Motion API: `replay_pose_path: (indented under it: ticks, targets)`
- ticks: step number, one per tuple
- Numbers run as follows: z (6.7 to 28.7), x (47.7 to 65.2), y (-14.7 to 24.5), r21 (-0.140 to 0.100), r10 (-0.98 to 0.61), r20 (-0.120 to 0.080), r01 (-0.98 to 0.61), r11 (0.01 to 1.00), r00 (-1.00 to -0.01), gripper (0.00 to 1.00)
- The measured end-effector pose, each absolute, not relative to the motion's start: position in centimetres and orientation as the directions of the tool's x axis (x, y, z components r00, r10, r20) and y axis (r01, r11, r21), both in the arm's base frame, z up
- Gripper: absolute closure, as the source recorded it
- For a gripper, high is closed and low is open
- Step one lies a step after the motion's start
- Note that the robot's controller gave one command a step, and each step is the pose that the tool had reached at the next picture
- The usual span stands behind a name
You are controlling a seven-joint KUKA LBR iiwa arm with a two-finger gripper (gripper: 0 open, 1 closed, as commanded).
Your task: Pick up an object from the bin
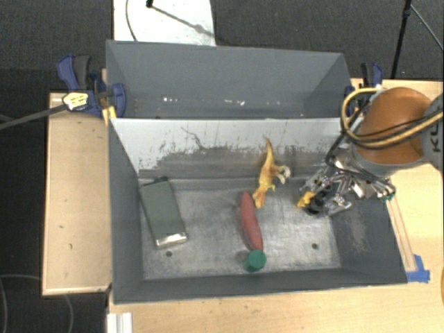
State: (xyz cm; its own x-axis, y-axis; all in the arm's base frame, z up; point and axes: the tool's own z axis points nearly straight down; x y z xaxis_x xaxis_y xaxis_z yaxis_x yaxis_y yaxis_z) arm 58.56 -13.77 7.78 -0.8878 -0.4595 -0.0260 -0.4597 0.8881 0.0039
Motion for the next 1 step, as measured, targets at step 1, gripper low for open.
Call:
replay_pose_path:
  ticks: [1]
  targets:
    - [7.78,58.56,-13.77,0.004,-0.459,-0.026,-0.460,0.888,-0.888,1.00]
